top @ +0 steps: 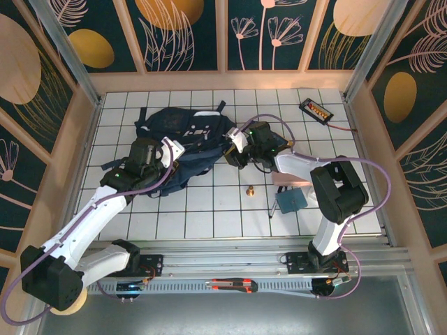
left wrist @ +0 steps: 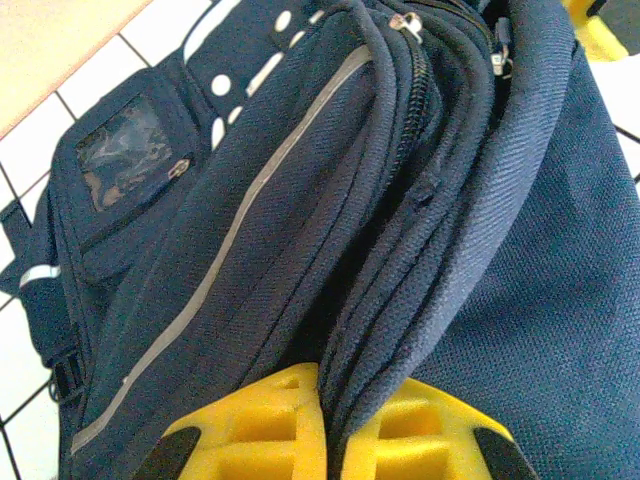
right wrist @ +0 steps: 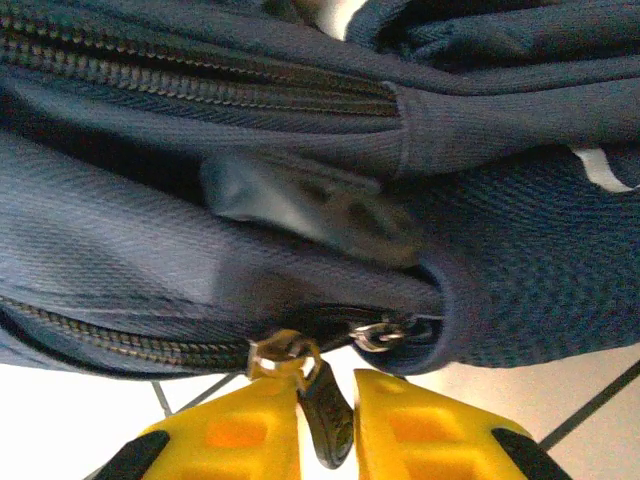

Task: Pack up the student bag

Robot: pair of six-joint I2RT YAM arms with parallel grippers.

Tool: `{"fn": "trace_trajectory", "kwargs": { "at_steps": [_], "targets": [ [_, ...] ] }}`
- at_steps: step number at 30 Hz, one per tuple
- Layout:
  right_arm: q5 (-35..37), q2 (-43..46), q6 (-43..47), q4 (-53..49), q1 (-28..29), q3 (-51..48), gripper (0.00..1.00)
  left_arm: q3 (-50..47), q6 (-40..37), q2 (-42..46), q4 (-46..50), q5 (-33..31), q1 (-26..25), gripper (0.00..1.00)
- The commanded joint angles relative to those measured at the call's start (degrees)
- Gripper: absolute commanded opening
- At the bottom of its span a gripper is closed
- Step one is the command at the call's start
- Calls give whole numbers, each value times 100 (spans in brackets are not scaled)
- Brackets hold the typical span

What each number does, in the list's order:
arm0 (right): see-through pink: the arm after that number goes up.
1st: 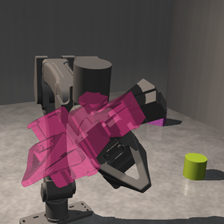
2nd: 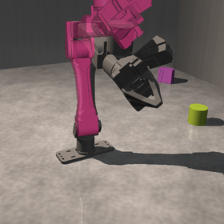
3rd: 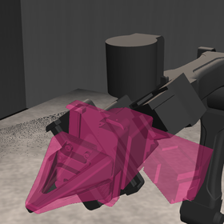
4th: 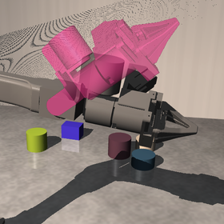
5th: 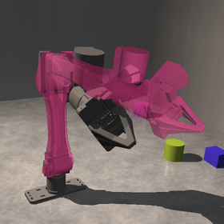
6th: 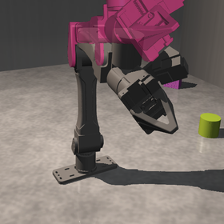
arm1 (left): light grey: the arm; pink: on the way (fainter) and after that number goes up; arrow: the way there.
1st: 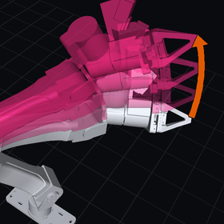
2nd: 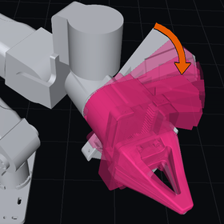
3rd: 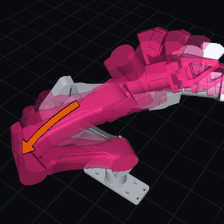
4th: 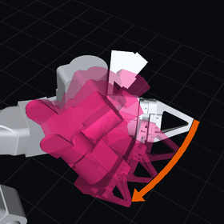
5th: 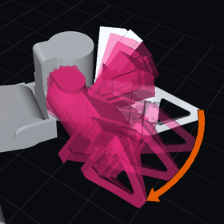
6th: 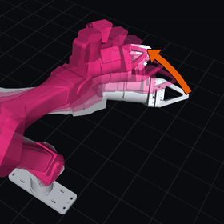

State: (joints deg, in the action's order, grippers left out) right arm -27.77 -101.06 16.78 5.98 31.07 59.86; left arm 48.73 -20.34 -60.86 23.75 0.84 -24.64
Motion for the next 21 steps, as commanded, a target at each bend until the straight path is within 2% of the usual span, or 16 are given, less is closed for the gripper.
{"fn": "trace_trajectory", "kwargs": {
  "at_steps": [1, 6, 8, 10, 13, 15, 18, 21],
  "targets": [
    [439, 70, -70, 186, -4, 15, 0, 6, 78, 220, -272, -171, 83, 0],
    [150, 162, -8, -25, -4, 25, 0, -20, 83, 191, -293, -305, 83, 0],
    [-527, 180, -37, -386, -27, 181, 0, -16, 59, 147, -315, -438, 83, 0],
    [-1812, 108, -149, -864, -179, 426, 0, -21, 30, 89, -348, -552, 85, 0],
    [-3355, -208, -458, -1633, -405, 807, 0, -33, 1, -10, -429, -615, 83, 0],
    [-4020, -452, -309, -2230, -470, 982, 0, -59, -1, -76, -506, -630, 82, 0],
    [-4202, -780, 57, -3008, -407, 1186, 0, -60, 61, -153, -605, -527, 85, 0],
    [-4118, -988, 192, -3335, -295, 1300, 8, -74, 118, -146, -658, -352, 83, 0]
  ]
}}
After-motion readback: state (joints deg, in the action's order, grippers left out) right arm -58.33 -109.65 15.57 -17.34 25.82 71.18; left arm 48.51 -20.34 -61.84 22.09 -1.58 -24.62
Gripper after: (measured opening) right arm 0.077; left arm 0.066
